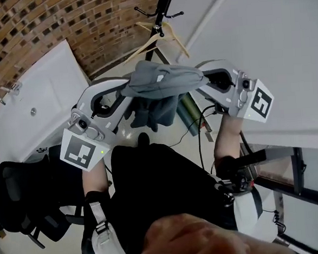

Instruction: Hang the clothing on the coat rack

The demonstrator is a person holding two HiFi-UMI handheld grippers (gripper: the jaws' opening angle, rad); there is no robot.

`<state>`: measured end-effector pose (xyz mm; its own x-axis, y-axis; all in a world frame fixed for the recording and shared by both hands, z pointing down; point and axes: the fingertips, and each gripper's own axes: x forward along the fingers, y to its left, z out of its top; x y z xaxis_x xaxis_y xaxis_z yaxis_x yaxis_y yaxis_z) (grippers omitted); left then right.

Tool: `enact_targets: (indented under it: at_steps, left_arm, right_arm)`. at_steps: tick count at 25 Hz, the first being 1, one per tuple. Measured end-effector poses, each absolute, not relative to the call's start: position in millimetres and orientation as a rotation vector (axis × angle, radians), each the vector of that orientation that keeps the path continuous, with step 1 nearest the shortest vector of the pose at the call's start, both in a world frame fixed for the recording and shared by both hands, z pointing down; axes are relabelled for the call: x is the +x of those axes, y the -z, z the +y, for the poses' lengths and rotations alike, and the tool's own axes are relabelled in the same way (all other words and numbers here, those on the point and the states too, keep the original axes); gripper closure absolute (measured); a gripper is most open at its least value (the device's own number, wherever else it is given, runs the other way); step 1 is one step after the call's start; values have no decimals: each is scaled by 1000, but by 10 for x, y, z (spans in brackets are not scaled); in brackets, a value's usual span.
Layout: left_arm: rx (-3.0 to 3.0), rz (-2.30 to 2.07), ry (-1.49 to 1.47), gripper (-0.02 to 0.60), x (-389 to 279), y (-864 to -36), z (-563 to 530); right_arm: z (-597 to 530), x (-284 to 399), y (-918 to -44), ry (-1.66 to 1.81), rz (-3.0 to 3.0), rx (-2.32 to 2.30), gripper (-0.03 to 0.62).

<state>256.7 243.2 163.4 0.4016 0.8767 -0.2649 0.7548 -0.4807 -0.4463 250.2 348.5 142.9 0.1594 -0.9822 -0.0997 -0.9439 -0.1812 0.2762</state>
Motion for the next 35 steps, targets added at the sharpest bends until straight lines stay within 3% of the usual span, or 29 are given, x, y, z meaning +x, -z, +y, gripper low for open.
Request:
enact_targets:
  at_steps: [9, 20, 22, 25, 27, 29, 31, 35]
  left_arm:
    - [-2167, -1523, -1028, 558, 3531, -728, 3047]
    - [-2014, -1559, -1162, 558, 4494, 142, 3321]
    - [-2028, -1498, -1141, 557, 4695, 369, 3359]
    - [-2222, -1367, -830, 557, 5524, 495, 3571]
    - [-2354, -1405, -522, 557, 6159, 229, 3851]
    - [-2345, -1496, -306, 549, 6343, -291, 4007]
    - [-2317, -1549, -276, 543, 6201, -687, 3987]
    - [-2441, -1570, -405, 526, 6084, -809, 3763]
  right_arm:
    - [4168, 3388, -549, 598, -1453, 2391, 565]
    - [4449, 4350, 364, 751, -1198, 2513, 565]
    - [4449, 4441, 685, 838, -1182, 2465, 565]
    - [4669, 5002, 1054, 847, -1050, 2523, 565]
    - [4919, 5839, 703, 547, -956, 2729, 565]
    - [4985, 6364, -159, 167, -1067, 2899, 563]
    - [4856, 6262, -885, 28, -1416, 2976, 563]
    - [4585, 5717, -1182, 129, -1887, 2942, 563]
